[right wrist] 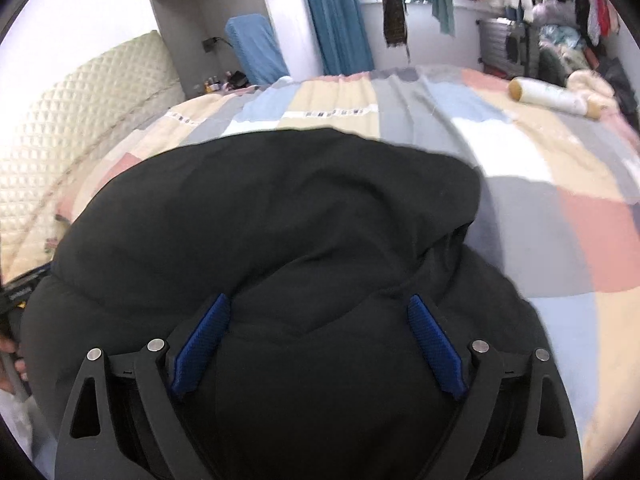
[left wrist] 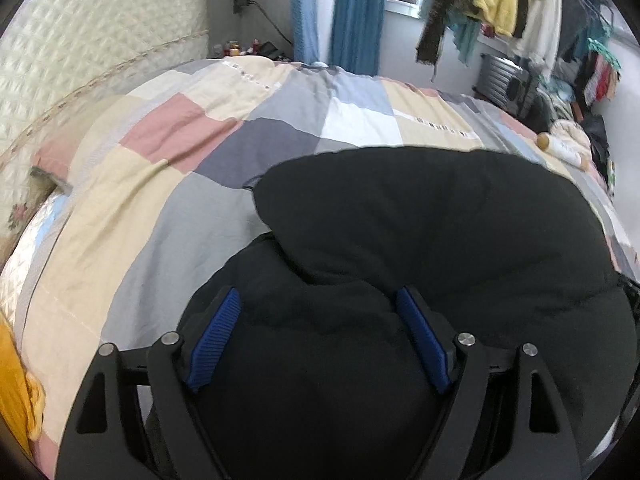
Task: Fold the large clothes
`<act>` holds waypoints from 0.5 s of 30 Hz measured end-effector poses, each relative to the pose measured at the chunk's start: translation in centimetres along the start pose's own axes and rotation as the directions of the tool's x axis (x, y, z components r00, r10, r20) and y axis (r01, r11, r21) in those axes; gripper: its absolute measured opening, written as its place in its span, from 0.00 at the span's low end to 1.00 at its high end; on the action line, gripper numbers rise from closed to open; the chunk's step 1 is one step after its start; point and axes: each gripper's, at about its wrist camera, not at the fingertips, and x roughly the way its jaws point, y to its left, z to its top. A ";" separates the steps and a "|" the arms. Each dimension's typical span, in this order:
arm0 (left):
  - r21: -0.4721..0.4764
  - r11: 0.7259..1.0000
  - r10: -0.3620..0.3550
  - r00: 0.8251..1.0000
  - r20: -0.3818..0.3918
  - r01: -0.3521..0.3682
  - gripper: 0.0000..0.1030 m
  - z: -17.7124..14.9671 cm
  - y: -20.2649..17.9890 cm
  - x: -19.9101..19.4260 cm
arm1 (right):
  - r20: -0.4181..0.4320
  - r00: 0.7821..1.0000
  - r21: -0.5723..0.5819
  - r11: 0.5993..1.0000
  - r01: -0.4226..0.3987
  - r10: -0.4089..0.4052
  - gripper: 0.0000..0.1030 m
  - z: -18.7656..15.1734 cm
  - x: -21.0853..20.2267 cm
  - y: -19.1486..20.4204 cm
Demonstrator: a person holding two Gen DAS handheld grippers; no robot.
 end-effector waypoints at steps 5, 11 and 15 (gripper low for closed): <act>-0.025 0.999 -0.022 1.000 0.008 0.022 0.82 -0.2 -0.2 -2.6 | 0.072 0.997 0.003 1.000 -0.012 0.012 0.88 0.3 -3.6 1.7; -0.011 0.998 -0.055 0.998 0.045 0.055 0.83 1.2 -1.5 -8.3 | 0.189 0.980 -0.003 0.998 -0.069 0.068 0.89 2.6 -10.2 4.7; 0.017 0.997 -0.073 0.992 0.103 0.071 0.84 2.2 -3.0 -13.4 | 0.262 0.962 -0.029 0.997 -0.073 0.078 0.93 4.0 -15.2 7.0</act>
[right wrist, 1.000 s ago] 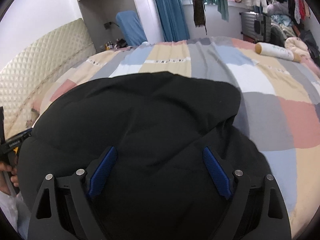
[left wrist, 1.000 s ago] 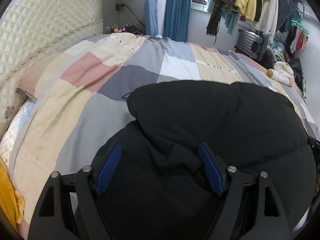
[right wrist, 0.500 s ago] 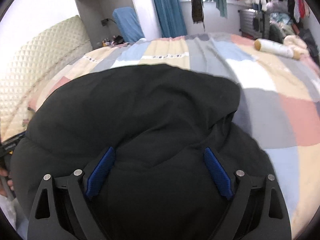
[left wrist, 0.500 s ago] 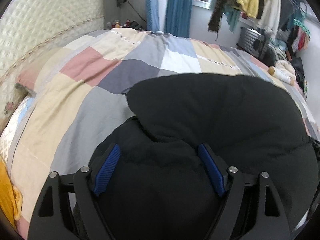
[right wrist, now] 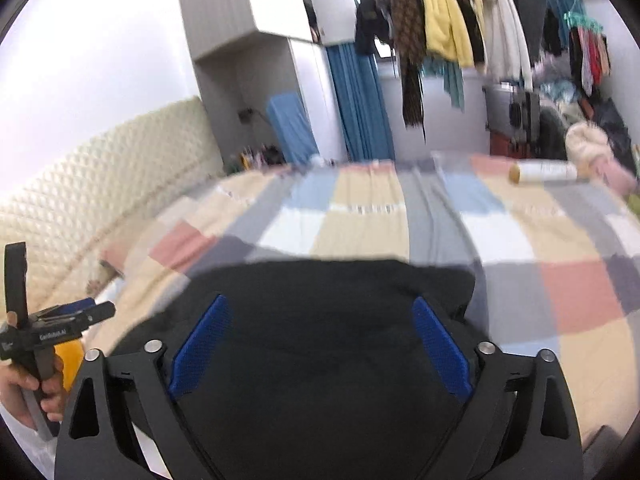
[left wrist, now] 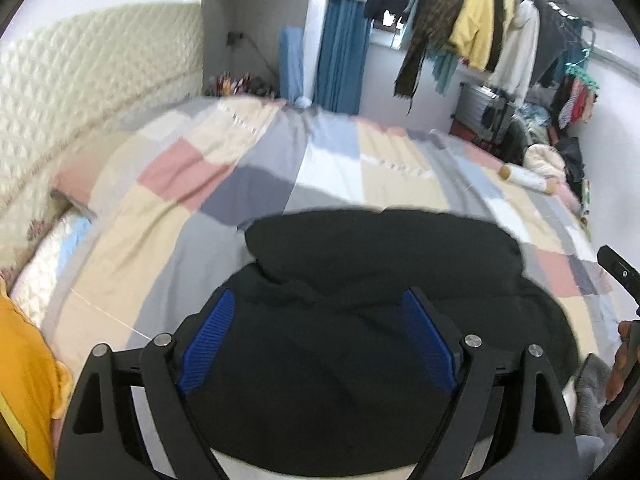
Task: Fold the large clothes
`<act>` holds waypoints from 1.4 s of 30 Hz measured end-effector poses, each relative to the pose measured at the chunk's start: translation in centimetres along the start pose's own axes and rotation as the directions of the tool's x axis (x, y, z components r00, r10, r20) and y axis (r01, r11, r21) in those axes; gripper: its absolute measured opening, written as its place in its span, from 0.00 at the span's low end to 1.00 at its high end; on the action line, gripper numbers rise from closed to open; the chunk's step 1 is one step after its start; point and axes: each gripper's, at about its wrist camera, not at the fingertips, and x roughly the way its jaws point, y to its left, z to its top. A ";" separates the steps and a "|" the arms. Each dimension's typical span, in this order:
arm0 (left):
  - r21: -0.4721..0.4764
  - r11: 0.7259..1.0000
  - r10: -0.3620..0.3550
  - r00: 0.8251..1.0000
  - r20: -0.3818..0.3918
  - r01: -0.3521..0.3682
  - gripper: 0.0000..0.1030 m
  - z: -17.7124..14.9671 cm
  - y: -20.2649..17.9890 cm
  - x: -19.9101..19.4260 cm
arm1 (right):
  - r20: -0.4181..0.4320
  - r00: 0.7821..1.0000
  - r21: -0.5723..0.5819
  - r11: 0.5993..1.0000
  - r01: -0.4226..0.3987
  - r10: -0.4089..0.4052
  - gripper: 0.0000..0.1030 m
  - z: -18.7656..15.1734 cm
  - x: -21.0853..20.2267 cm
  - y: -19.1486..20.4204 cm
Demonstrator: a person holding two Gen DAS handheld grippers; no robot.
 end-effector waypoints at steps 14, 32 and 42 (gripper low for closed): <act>0.105 0.993 -0.081 0.964 0.254 0.056 1.00 1.3 -4.0 -16.9 | 0.226 0.974 -0.055 0.998 -0.022 0.034 1.00 4.1 -15.5 5.9; 0.111 0.988 -0.142 0.914 0.379 0.108 1.00 -3.7 -4.9 -24.7 | 0.319 0.944 -0.080 0.995 -0.057 0.080 1.00 -0.8 -22.8 8.8; 0.091 0.994 -0.088 0.952 0.292 0.064 1.00 -7.6 -5.4 -21.0 | 0.199 0.979 -0.033 0.999 -0.039 0.045 1.00 -5.7 -19.5 7.6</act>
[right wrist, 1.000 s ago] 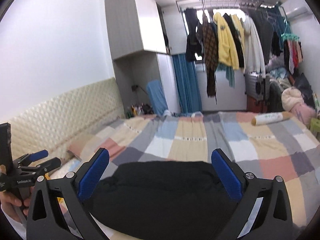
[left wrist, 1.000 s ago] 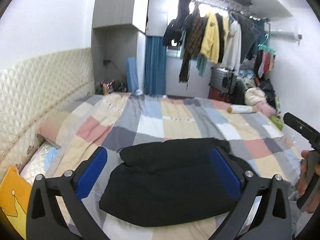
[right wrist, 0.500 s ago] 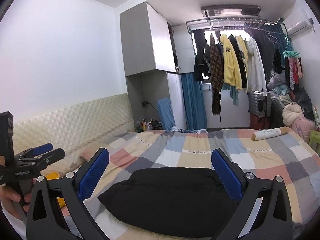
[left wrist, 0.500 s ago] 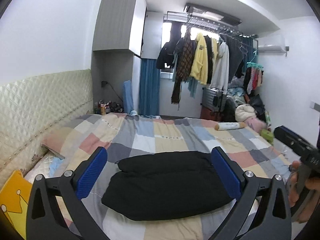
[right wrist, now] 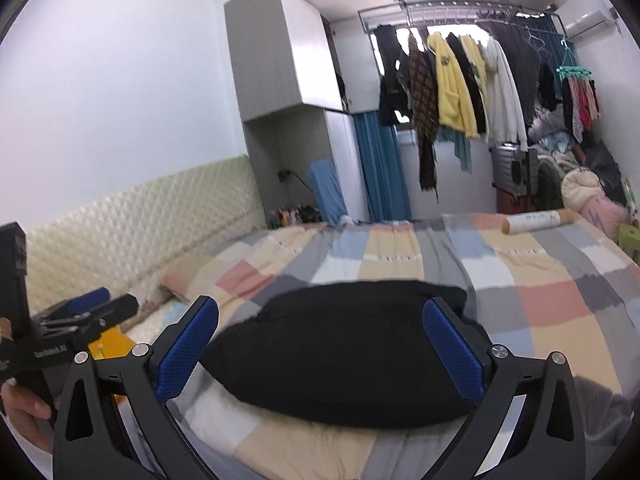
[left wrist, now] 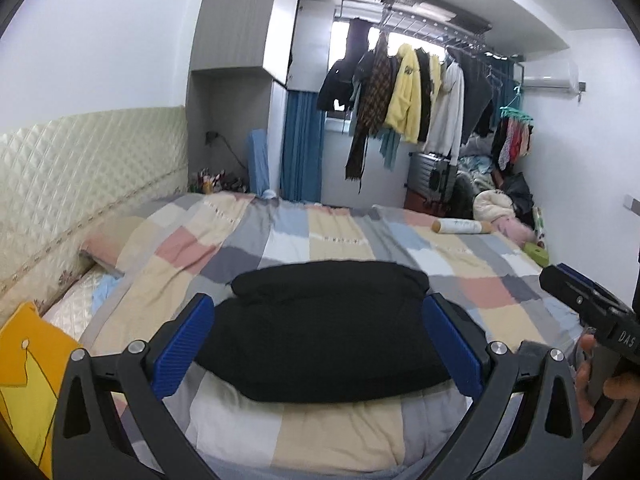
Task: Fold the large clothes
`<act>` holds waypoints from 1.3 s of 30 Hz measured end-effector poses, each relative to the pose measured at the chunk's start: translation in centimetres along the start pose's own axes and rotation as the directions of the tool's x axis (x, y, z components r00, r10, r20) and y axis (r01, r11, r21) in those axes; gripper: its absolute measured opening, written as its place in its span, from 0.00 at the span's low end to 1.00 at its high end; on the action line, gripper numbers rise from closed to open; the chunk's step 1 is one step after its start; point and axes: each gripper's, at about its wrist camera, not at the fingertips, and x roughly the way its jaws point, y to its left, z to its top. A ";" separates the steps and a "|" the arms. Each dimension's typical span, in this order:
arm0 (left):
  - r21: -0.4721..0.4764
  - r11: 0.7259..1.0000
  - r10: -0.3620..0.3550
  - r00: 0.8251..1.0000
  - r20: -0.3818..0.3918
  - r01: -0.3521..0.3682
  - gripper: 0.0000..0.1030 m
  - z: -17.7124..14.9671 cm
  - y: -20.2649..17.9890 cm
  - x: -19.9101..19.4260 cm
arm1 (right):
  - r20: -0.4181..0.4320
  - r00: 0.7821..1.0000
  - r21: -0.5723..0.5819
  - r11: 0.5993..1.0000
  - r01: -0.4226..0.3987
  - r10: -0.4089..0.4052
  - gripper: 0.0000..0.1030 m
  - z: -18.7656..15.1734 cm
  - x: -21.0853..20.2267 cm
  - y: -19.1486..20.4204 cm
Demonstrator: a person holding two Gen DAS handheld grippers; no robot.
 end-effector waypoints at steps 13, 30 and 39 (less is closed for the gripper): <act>-0.040 0.999 0.013 0.992 -0.123 -0.018 1.00 -3.6 0.1 1.3 | -0.109 0.989 0.007 0.995 0.100 -0.099 1.00 -5.2 1.0 -0.8; -0.006 0.998 0.065 0.984 -0.168 -0.067 1.00 -4.9 -0.7 2.3 | -0.145 0.982 0.016 0.992 0.123 -0.119 1.00 -5.9 1.7 -1.7; -0.017 0.999 0.048 0.985 -0.164 -0.052 1.00 -4.6 -0.4 2.2 | -0.138 0.982 0.023 0.991 0.131 -0.127 1.00 -5.9 1.4 -1.9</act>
